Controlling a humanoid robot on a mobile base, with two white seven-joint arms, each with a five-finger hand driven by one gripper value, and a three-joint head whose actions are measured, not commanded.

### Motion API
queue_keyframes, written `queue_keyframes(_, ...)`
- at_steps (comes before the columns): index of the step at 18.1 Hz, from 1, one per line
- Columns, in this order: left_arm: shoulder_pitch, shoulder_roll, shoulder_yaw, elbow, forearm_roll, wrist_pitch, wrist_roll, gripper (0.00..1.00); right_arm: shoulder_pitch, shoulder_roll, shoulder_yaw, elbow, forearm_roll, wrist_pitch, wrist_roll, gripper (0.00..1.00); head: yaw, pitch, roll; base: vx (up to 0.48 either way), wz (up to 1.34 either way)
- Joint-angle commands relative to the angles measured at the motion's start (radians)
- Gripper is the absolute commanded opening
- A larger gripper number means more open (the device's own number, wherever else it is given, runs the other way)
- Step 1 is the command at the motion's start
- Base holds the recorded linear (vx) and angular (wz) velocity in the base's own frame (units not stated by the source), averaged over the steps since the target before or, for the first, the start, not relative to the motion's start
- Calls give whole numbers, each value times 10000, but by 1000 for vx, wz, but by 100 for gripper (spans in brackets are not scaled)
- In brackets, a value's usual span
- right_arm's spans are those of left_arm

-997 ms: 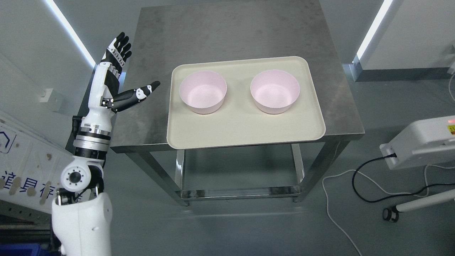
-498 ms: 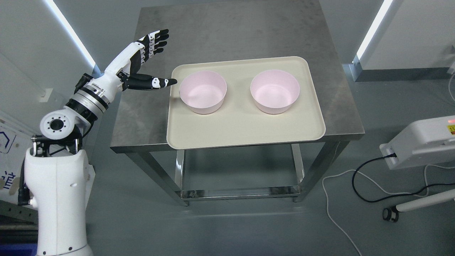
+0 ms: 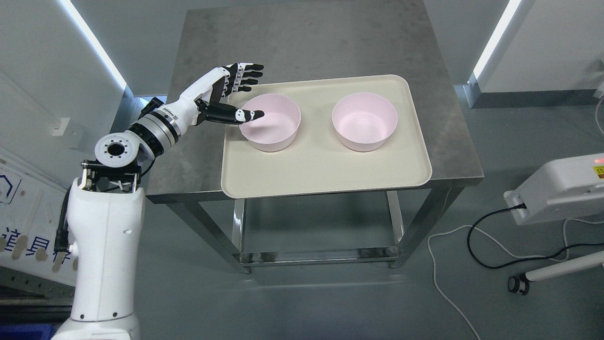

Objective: Stack pink IKEA bowls on left shelf middle
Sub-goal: 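Reach the left hand toward the pink bowl nearer the left arm, then grasp the rim of the nearer pink bowl with the left hand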

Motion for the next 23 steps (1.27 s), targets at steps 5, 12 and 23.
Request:
queue_keyframes(5, -411, -819, -817, 1103, -1899, -115, 42, 67, 0, -174, 0, 0, 0, -14, -53, 100, 0, 0, 0, 0, 0)
queue_keyframes(12, -641, -850, -924, 1103, -2543, -712, 27, 47, 0, -174, 0, 0, 0, -14, -52, 100, 0, 0, 0, 0, 0)
queue_keyframes(23, -611, -880, -955, 1287, -3480, -1848, 11, 21, 0, -174, 0, 0, 0, -14, -37, 100, 0, 0, 0, 0, 0)
